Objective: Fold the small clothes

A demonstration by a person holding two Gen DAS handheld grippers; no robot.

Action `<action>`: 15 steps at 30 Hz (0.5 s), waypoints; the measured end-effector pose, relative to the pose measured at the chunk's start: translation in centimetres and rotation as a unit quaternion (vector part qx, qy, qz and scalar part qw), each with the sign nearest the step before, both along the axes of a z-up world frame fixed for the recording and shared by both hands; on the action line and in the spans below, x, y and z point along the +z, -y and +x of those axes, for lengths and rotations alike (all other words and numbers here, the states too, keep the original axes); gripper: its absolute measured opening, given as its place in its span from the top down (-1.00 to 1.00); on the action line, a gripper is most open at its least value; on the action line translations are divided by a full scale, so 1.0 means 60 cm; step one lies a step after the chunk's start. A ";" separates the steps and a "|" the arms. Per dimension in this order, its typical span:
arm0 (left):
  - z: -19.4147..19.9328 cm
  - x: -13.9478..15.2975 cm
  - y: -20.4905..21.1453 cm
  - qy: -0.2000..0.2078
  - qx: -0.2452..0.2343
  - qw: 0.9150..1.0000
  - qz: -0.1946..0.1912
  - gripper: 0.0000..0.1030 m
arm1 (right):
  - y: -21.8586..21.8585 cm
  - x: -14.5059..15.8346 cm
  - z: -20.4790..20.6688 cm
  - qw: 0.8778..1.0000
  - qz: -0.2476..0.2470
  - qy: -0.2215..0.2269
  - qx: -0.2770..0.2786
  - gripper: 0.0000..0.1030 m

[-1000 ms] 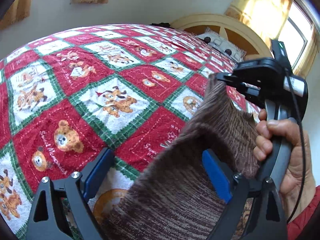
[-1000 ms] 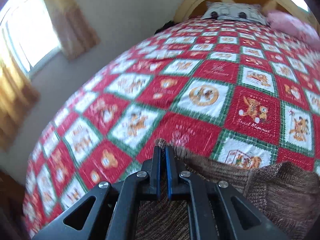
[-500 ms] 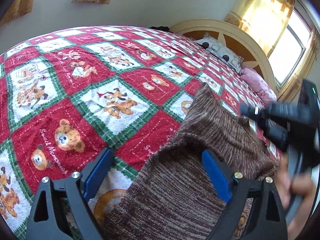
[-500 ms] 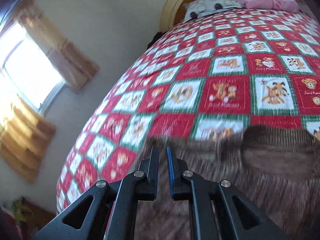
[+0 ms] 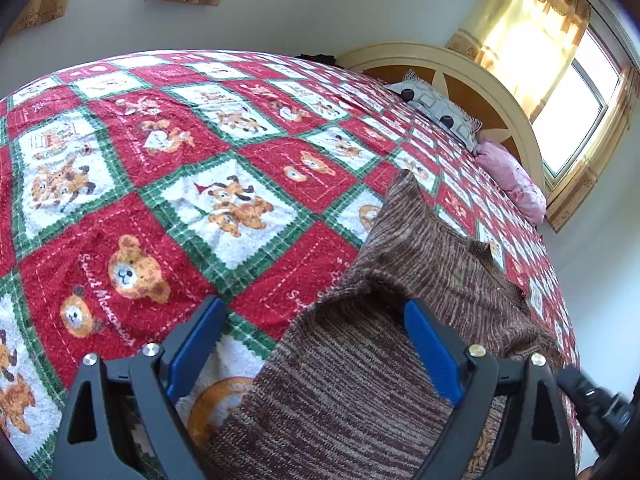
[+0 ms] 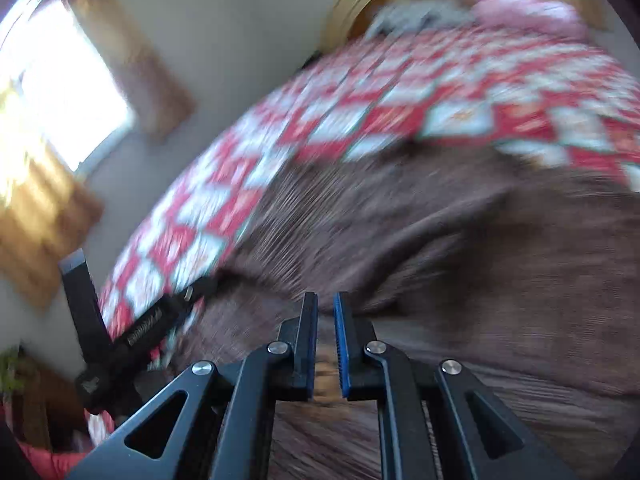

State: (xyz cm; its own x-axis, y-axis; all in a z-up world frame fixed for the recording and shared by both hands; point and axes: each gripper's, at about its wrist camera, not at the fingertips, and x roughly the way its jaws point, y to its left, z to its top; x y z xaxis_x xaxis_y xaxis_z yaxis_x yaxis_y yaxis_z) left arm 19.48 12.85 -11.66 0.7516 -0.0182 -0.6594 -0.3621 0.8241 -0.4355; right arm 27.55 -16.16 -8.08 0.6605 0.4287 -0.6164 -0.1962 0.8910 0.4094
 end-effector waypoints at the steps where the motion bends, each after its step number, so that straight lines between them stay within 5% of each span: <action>1: 0.000 0.000 -0.001 0.000 0.000 1.000 0.000 -0.82 | 0.022 0.000 -0.002 1.000 0.005 0.000 -0.019 0.40; 2: -0.001 0.000 -0.002 0.000 0.000 1.000 0.000 -0.82 | 0.041 -0.004 -0.003 0.999 0.007 -0.003 -0.036 0.23; 10: -0.001 0.000 -0.001 0.000 0.000 1.000 0.000 -0.82 | 0.002 -0.052 -0.011 0.994 0.094 -0.046 0.012 0.23; 13: 0.000 0.000 -0.001 -0.001 0.000 1.000 0.001 -0.83 | -0.036 -0.070 0.005 0.994 0.090 -0.066 0.006 0.23; 15: 0.001 0.000 -0.001 -0.001 -0.001 1.000 0.002 -0.83 | -0.051 -0.086 0.026 0.995 0.043 -0.084 -0.041 0.23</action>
State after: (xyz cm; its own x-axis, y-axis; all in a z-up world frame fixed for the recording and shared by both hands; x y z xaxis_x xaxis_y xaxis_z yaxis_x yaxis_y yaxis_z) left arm 19.51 12.93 -11.67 0.7500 -0.0166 -0.6612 -0.3621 0.8263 -0.4315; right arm 29.10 -13.11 -13.22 0.5851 0.4344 -0.6848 -0.0471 0.8612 0.5061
